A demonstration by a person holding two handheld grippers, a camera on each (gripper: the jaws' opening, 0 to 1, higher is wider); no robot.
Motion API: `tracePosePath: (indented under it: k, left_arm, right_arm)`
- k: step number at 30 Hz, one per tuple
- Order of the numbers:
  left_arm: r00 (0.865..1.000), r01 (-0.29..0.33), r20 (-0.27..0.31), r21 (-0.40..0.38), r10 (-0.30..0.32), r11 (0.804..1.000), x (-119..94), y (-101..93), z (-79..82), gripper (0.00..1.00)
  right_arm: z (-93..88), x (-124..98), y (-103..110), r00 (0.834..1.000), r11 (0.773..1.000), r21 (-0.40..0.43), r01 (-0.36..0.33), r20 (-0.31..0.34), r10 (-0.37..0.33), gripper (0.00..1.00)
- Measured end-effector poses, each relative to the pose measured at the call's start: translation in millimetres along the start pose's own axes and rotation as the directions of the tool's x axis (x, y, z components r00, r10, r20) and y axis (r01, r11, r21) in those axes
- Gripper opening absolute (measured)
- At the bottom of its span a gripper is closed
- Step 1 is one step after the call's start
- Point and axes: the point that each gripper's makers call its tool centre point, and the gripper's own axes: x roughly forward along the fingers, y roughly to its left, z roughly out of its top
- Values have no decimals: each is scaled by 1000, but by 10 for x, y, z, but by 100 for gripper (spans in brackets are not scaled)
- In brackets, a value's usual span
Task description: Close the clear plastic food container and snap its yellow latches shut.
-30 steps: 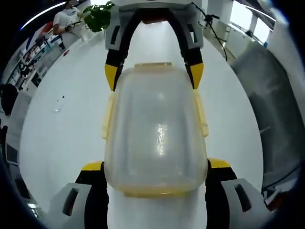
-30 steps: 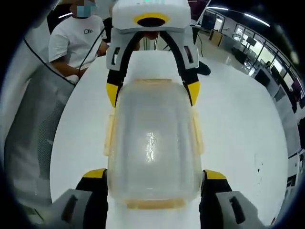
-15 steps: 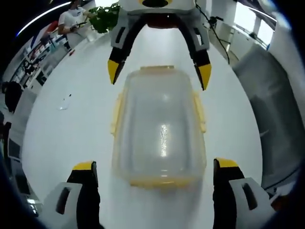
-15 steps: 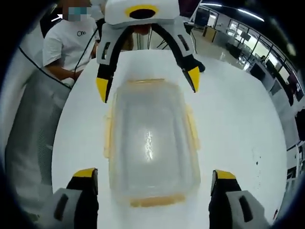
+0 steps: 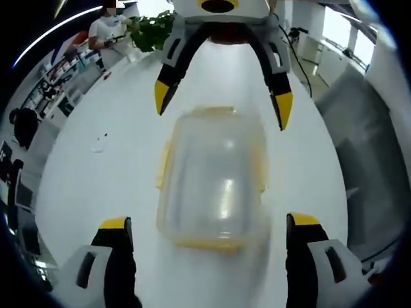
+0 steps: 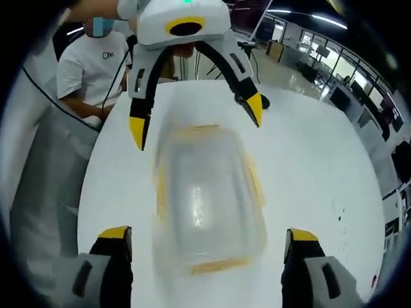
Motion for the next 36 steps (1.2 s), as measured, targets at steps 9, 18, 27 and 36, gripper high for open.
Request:
tracePosePath:
  k: [9, 18, 27, 36]
  left_arm:
    - [997, -32, 70, -33, 34, 999, -172, -152, 130, 96]
    - [990, -89, 104, -34, 92, 995, -361, -265, 237, 95]
    - [976, -123, 171, -73, 134, 990, -507, -463, 334, 94]
    - [962, -140, 215, -143, 169, 980, -669, -663, 324, 95]
  right_arm:
    - [125, -161, 172, 999, 1000, 6, 21, 49, -21, 99]
    - [220, -296, 388, 994, 999, -14, 51, 96, -49, 99]
    - [230, -447, 565, 984, 996, 1, 86, 153, -85, 99]
    - [206, -607, 732, 961, 990, 82, 112, 244, -129, 99]
